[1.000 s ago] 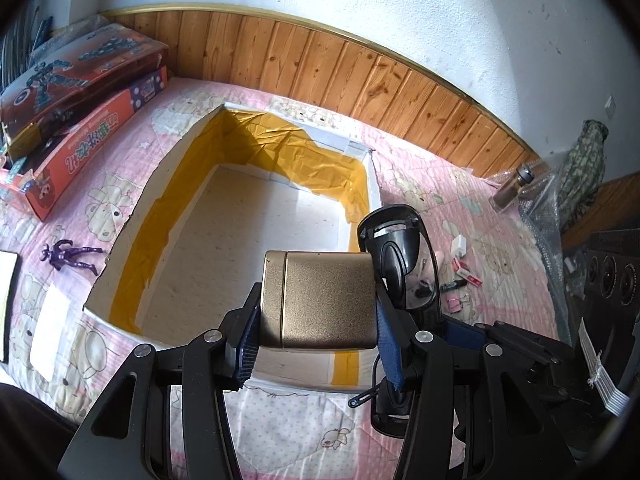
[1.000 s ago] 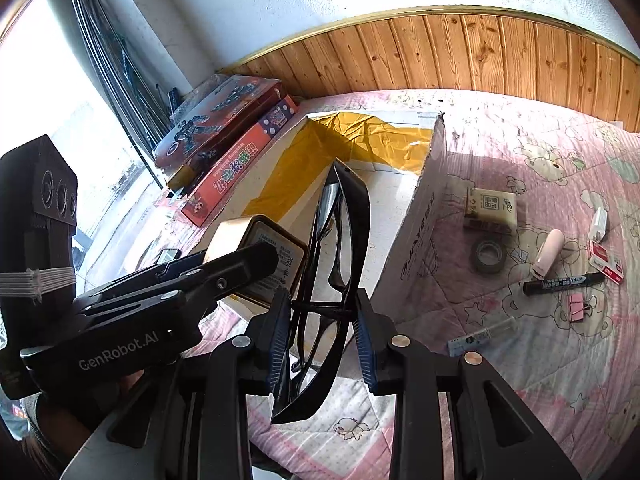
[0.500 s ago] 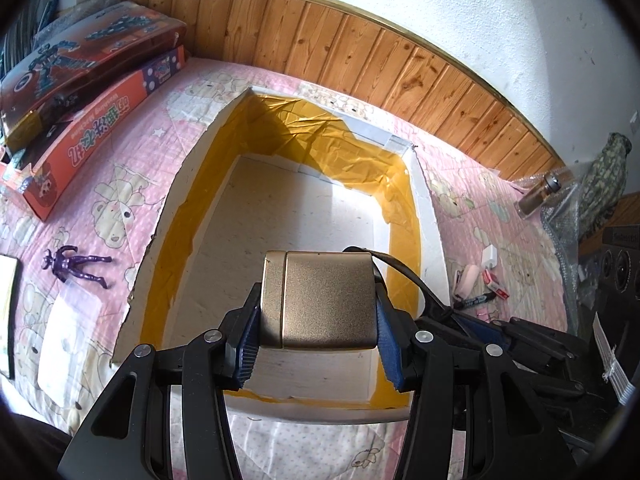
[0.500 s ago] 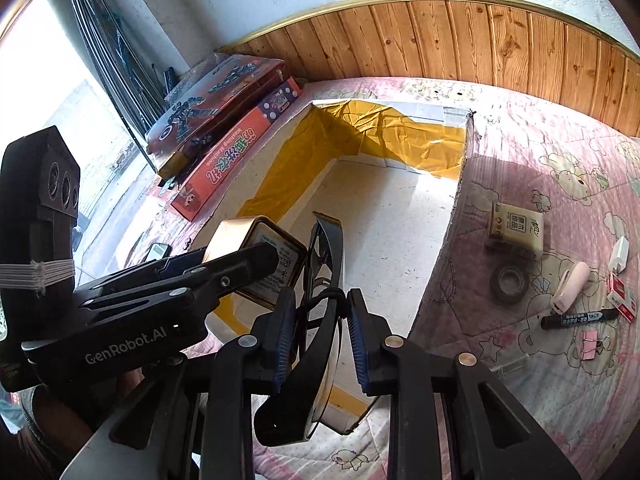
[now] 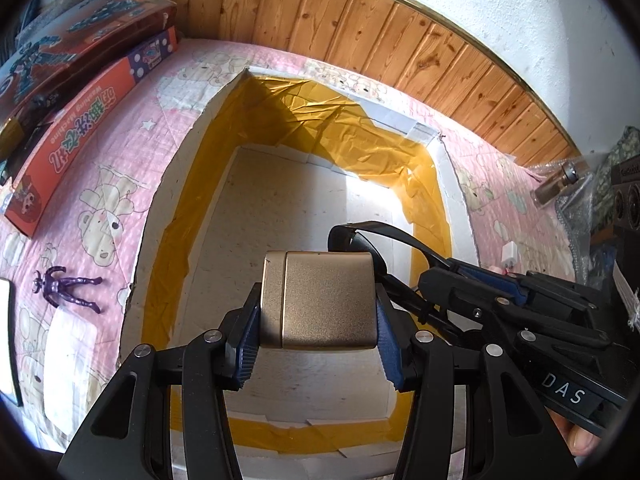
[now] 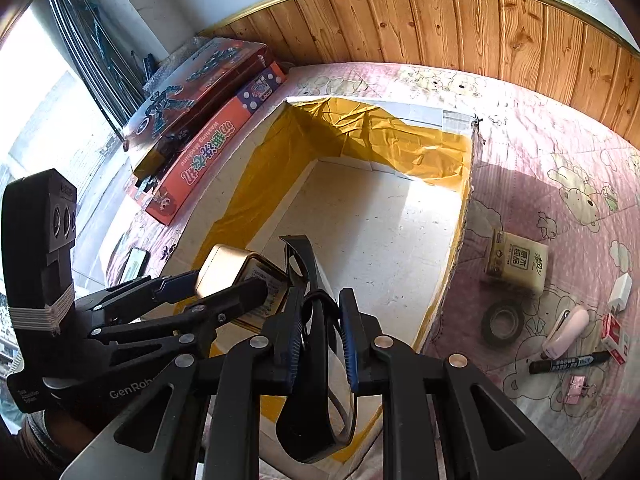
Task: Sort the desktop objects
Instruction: 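Carry the gold tin and black glasses over the cardboard box with both tools, then release the gold tin and glasses into the box, opening both tools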
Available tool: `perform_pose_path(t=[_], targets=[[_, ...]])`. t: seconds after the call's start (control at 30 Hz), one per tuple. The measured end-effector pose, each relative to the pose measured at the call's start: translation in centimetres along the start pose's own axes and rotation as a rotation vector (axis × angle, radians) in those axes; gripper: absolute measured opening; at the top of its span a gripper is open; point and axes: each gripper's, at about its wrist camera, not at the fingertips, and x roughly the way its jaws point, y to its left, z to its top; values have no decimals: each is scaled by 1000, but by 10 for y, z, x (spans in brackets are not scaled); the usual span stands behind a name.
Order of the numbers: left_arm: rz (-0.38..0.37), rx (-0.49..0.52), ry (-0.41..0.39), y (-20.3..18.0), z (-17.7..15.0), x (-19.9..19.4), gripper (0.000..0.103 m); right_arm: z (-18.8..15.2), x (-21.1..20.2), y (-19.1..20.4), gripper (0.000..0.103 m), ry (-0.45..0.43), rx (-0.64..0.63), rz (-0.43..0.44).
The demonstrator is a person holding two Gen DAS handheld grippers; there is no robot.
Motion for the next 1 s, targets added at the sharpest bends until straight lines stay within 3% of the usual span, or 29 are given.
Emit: perform_pose_path(t=[0.5,1.0], targets=[[86,43,71,3,53,45,52,65,49,-17,19,54,-63,-85],[182,73,127,4,89,94,52,107,90,-38,19,132,-105,-156]])
